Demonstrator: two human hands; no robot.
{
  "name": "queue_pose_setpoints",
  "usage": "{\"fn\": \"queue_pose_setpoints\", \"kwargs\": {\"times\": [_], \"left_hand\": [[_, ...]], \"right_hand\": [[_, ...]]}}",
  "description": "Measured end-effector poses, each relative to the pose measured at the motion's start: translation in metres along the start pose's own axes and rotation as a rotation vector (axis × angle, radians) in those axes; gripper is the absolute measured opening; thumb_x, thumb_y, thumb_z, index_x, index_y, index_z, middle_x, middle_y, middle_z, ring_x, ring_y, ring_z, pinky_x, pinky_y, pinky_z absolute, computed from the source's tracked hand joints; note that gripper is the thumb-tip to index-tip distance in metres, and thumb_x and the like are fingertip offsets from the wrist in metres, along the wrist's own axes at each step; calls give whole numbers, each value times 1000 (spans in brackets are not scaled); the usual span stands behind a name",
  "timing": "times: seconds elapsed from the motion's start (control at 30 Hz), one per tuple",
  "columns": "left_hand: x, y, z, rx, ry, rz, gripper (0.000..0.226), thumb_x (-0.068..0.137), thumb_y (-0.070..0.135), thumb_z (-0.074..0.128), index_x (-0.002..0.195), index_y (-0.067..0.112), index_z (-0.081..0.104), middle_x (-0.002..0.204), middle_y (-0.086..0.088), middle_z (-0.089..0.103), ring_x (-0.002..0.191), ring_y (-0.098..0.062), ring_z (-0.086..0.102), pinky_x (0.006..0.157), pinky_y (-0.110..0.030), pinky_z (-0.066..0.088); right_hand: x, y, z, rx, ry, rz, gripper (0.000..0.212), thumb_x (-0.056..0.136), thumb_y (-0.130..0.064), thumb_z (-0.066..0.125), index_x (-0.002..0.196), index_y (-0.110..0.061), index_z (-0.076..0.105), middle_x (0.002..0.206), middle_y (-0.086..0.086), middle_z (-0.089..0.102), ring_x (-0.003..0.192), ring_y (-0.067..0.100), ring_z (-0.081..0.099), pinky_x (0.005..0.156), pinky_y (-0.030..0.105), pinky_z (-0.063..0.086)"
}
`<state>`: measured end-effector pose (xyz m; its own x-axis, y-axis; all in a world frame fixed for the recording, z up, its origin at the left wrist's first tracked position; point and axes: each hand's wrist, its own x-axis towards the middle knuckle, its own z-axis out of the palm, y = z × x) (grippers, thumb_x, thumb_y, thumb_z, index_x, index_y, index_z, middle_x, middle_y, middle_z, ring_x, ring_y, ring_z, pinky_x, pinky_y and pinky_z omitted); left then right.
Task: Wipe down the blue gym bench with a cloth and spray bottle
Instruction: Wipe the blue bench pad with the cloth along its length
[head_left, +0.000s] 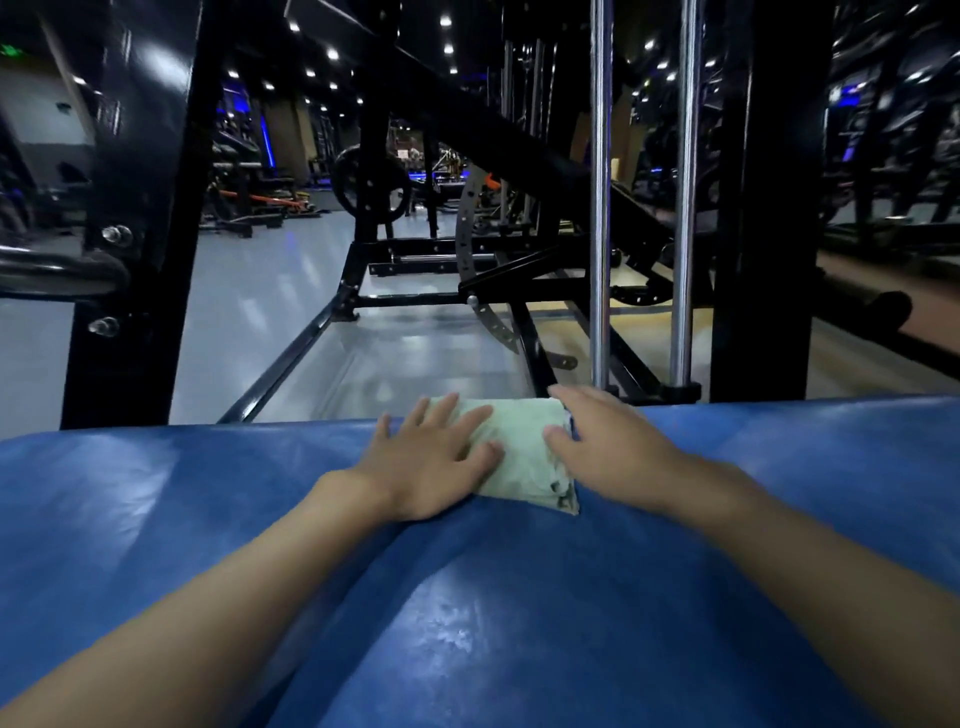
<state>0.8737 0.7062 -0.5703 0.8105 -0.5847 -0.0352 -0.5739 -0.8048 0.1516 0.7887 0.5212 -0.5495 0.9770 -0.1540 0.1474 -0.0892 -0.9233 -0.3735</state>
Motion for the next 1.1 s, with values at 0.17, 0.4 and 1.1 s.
{"fn": "queue_pose_setpoints", "kwargs": {"times": [0.17, 0.4, 1.1], "left_hand": [[-27, -61, -2, -32, 14, -82, 61, 98, 63, 20, 155, 44, 12, 166, 10, 9, 153, -15, 5, 121, -51, 8], [-26, -53, -1, -7, -32, -21, 64, 92, 72, 14, 153, 51, 10, 165, 15, 9, 153, -14, 2, 120, -53, 8], [73, 167, 26, 71, -129, 359, 62, 94, 71, 17, 152, 54, 4, 164, 22, 1, 153, -11, -3, 120, -56, 5]], "right_hand": [[39, -54, 42, 32, -109, -114, 52, 103, -35, 29, 153, -24, 27, 160, 0, 27, 146, 20, 23, 119, 43, 15], [43, -23, 57, -211, -212, -83, 59, 97, -63, 14, 153, -46, 11, 165, -11, 1, 151, 16, -7, 116, 57, -12], [-13, 238, -53, -290, -73, 329, 55, 98, -60, 13, 152, -47, 12, 165, -12, 5, 151, 14, -4, 118, 56, -6]]}}
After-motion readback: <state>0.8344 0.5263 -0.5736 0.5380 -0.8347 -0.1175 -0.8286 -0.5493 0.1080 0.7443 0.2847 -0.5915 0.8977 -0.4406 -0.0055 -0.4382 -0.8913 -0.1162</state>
